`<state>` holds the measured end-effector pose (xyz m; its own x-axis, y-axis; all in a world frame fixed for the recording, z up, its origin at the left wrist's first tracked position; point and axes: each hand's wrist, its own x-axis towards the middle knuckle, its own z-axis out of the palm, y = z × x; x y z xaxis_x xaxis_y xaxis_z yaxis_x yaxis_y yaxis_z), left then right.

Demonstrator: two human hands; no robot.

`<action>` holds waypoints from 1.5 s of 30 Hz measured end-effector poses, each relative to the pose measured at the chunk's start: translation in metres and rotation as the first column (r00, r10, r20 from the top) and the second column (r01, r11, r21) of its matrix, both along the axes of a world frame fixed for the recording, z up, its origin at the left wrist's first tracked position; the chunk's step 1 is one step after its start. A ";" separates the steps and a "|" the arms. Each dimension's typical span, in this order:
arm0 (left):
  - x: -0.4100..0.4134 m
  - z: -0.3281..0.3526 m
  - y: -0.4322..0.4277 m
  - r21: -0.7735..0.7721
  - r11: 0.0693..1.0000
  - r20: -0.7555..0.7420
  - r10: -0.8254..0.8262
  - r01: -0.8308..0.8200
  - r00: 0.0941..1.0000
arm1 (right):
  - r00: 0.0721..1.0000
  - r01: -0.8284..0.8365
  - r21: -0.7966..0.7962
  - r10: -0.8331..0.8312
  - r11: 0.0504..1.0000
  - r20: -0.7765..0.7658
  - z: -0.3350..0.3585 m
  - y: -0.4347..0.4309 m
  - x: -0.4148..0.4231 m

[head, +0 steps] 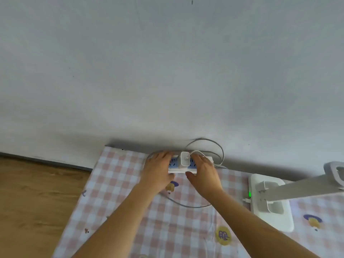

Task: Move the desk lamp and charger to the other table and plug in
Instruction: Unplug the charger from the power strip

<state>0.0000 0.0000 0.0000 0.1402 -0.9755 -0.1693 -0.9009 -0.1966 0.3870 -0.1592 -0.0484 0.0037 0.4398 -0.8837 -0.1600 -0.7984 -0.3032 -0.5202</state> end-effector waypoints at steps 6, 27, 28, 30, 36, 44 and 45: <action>0.003 -0.009 -0.006 -0.034 0.998 0.008 0.057 -0.057 0.998 | 0.999 0.043 0.070 -0.045 0.997 0.024 -0.004 -0.014 0.012; 0.002 -0.012 -0.017 -0.013 0.990 0.026 0.142 -0.142 0.990 | 0.970 -0.160 -0.106 0.137 0.981 -0.200 -0.012 -0.038 0.022; 0.002 -0.013 -0.017 -0.014 0.990 0.027 0.144 -0.144 0.989 | 0.971 -0.157 -0.100 0.135 0.983 -0.197 -0.012 -0.038 0.022; 0.002 -0.013 -0.017 -0.017 0.989 0.028 0.145 -0.145 0.989 | 0.973 -0.142 -0.082 0.124 0.986 -0.195 -0.012 -0.039 0.021; 0.002 -0.015 -0.018 -0.024 0.989 0.050 0.147 -0.146 0.988 | 0.968 -0.111 -0.007 0.107 0.994 -0.226 -0.008 -0.039 0.021; 0.002 -0.019 -0.019 -0.034 0.990 0.071 0.142 -0.140 0.987 | 0.973 -0.120 -0.015 0.114 0.993 -0.200 0.000 -0.037 0.020; 0.002 -0.019 -0.019 -0.035 0.990 0.068 0.139 -0.137 0.988 | 0.976 -0.109 -0.008 0.105 0.994 -0.191 0.002 -0.038 0.019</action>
